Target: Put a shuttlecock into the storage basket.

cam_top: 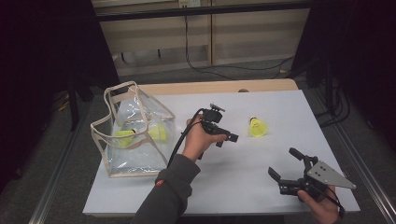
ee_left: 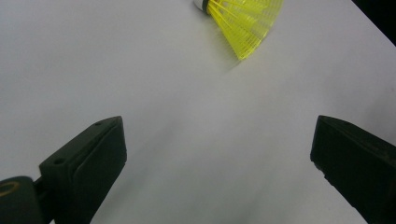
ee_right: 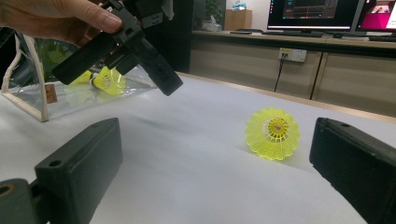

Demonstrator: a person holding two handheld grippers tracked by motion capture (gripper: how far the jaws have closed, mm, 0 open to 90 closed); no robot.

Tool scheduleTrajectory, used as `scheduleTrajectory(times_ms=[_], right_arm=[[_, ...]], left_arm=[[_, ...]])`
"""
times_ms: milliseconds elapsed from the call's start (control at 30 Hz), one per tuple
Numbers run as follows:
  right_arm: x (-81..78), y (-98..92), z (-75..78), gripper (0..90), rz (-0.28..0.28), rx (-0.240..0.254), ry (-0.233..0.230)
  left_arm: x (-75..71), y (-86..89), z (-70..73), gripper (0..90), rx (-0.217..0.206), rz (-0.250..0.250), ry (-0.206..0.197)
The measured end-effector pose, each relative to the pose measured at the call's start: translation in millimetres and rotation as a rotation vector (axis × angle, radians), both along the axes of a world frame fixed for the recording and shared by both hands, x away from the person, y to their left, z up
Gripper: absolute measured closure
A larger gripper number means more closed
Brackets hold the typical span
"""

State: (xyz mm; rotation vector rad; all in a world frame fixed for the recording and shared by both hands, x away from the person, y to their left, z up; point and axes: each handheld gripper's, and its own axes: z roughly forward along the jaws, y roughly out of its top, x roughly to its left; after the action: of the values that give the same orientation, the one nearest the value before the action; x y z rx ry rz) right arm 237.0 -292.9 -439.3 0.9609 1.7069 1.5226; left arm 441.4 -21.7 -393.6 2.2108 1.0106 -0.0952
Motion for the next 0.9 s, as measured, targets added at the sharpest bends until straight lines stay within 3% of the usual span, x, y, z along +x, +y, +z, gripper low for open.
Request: scheduleTrajectory(times_ms=[900], right_arm=[[-1.7, -0.8, -0.3, 2.3, -0.003, -0.003, 0.001]], left_arm=[[12.0, -21.3, -8.0, 4.4, -0.020, 0.032, -0.054]])
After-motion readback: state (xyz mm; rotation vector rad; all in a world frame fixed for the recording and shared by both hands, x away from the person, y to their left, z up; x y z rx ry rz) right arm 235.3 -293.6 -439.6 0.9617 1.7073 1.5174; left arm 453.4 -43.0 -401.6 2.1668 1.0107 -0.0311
